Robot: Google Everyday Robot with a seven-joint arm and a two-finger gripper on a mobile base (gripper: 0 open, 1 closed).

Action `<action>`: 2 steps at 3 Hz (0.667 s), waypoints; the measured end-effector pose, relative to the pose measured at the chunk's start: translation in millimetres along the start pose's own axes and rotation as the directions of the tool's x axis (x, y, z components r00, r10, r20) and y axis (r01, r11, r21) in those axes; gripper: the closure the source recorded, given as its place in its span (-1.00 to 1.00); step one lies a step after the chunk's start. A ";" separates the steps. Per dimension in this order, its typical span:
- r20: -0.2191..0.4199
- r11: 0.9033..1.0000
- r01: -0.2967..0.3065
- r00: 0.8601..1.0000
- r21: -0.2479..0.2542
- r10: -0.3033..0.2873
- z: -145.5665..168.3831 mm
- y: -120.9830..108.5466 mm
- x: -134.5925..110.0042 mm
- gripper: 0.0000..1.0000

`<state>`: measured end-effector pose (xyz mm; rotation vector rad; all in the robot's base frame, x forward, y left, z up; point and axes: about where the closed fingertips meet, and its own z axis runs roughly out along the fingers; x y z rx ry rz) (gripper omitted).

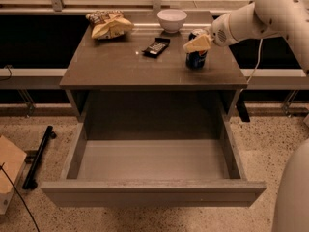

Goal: Place pepsi can into top drawer

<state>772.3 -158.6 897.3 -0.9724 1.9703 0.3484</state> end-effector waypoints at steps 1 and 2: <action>0.011 1.000 0.024 1.000 -0.017 -0.023 -2.2 9.6 -5.5 0.31; -0.010 0.995 0.085 0.996 -0.049 -0.086 -20.2 33.4 -9.5 0.75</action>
Offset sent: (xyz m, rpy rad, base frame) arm -0.0776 0.0202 0.0378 -0.1121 -0.0326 0.1609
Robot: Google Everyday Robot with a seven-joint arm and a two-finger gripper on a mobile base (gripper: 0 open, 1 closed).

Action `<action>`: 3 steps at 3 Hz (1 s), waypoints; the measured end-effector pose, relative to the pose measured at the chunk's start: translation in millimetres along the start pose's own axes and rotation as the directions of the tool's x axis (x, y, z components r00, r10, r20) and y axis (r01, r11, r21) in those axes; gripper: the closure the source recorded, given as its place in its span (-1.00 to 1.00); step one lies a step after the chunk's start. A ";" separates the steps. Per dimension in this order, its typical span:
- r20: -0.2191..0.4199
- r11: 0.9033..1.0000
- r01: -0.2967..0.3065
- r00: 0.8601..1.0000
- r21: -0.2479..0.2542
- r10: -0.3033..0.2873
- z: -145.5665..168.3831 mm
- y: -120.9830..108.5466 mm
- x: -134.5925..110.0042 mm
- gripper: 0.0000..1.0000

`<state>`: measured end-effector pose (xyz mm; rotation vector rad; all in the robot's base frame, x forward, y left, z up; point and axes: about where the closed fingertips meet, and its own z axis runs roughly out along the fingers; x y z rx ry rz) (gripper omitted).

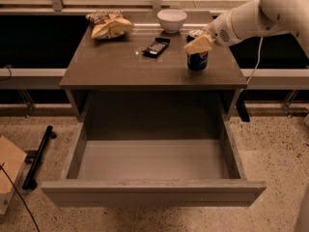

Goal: Place pepsi can into top drawer

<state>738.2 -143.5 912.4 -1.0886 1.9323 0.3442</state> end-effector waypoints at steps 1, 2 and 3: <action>0.005 0.996 0.086 0.996 -0.029 -0.086 -31.5 39.4 -9.7 1.00; 0.037 0.983 0.157 0.987 -0.094 -0.154 -68.2 124.7 -2.0 1.00; 0.050 0.971 0.184 0.983 -0.154 -0.178 -82.4 185.2 19.2 1.00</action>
Offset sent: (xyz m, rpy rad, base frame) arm -0.2122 0.0457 -0.0051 -0.0523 -0.0140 0.2435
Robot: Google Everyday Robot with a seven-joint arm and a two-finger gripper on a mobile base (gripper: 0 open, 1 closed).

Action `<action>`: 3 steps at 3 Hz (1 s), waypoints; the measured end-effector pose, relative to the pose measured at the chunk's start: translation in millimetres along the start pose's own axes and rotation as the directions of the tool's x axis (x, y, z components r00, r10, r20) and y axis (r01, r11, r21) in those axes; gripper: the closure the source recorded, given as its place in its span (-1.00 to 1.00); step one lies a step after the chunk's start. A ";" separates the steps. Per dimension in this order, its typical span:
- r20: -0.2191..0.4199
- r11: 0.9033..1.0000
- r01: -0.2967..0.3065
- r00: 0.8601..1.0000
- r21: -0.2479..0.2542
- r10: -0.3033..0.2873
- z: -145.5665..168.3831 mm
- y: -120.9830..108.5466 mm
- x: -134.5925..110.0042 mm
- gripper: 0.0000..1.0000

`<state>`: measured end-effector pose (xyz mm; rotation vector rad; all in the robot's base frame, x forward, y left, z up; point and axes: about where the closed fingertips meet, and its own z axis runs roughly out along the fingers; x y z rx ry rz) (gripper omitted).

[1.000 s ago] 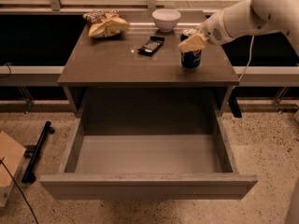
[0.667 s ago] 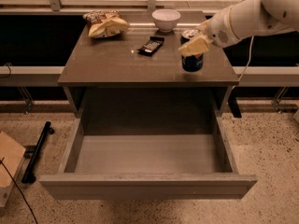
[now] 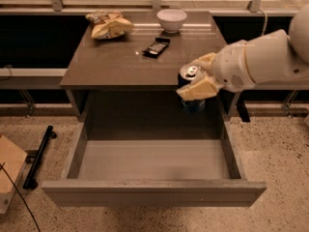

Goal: Place pepsi can into top drawer

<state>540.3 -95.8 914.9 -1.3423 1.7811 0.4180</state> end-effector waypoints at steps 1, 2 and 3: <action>-0.008 1.000 -0.004 1.000 -0.008 0.004 2.1 4.7 5.7 1.00; -0.014 0.999 0.021 1.000 -0.024 -0.021 17.0 11.7 10.3 1.00; 0.016 0.998 0.029 0.999 -0.059 -0.028 36.3 29.9 31.2 1.00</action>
Offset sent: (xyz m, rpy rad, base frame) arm -0.0021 0.0120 -0.0254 -0.0511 -0.0010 0.0401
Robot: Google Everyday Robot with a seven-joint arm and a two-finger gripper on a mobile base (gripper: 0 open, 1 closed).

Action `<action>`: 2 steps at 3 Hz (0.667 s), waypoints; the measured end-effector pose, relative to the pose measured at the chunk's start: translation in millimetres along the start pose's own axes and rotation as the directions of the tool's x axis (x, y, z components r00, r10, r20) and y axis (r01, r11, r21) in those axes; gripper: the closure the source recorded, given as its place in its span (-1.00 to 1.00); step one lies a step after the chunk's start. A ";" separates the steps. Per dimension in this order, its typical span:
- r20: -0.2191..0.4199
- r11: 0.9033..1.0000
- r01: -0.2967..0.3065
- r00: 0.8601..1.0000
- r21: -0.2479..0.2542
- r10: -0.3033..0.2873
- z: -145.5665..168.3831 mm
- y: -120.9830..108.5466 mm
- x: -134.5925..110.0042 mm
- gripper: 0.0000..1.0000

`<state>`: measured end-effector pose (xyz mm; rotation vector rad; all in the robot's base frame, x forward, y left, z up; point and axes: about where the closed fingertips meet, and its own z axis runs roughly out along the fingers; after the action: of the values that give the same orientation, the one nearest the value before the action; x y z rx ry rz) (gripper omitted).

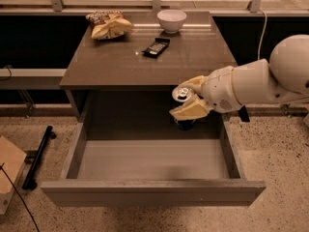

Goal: Place pepsi can into top drawer

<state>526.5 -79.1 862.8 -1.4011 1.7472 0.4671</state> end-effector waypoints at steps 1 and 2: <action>0.065 1.000 -0.011 0.998 -0.029 0.013 20.7 9.3 27.5 1.00; 0.112 0.998 -0.025 0.993 -0.051 0.030 43.3 12.6 64.1 1.00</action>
Offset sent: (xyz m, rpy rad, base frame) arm 0.0089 -0.0168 -0.1308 0.1800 0.0281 0.0580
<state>528.5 -83.8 784.7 -1.3596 1.6755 0.5972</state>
